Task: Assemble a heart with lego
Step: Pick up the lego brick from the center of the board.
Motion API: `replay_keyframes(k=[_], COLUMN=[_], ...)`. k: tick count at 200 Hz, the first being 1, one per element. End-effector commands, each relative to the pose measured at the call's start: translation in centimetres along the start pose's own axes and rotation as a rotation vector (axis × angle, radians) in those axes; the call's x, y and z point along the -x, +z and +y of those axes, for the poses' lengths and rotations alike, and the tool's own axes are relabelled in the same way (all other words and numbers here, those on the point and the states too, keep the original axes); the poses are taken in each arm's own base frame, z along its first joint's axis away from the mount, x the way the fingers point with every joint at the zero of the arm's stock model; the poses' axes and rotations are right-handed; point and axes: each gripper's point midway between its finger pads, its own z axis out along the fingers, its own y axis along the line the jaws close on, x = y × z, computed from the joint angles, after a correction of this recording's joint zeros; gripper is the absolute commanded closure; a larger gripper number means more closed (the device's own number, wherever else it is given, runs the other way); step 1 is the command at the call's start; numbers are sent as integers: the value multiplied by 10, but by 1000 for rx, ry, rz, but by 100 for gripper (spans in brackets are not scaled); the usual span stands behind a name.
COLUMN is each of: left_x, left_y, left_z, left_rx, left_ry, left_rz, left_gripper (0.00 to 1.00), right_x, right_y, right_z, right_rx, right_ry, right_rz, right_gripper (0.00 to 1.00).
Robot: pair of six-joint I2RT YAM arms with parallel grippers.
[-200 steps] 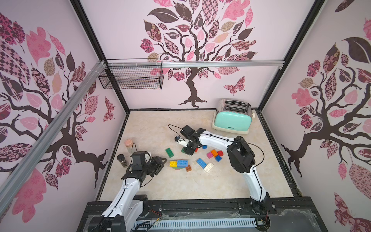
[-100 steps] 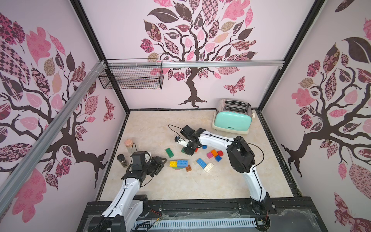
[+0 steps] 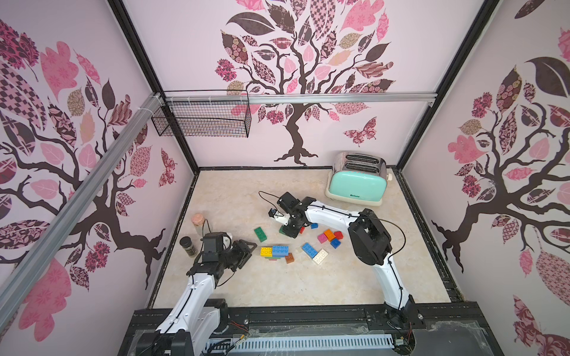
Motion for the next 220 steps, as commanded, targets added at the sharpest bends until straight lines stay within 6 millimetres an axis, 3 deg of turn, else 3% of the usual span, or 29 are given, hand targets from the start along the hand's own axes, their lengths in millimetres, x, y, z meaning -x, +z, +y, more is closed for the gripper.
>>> replay_keyframes(k=[1,62,156,196,220], left_x=[2,2,8,15,21], left_y=[0,-1,-6,-15,-21], left_z=[3,3,-4,-7,-5], left_rx=[1,0,2,20,39], left_ry=[1,1,2,0,-11], left_rz=[-17,-22,-54,-89,-111], left_gripper=[47,47,47,47,47], right_x=[-3,2,32,39,45], right_y=[4,-4,-75,-103,-118], right_z=[-1,5,-1,13,34], right_rx=[-9,23,-25,12,34], right_ry=[2,-2,-17,-35,-87], right_rz=[14,-16,-165,-217,-245], right_gripper=[59,66,68,67,67])
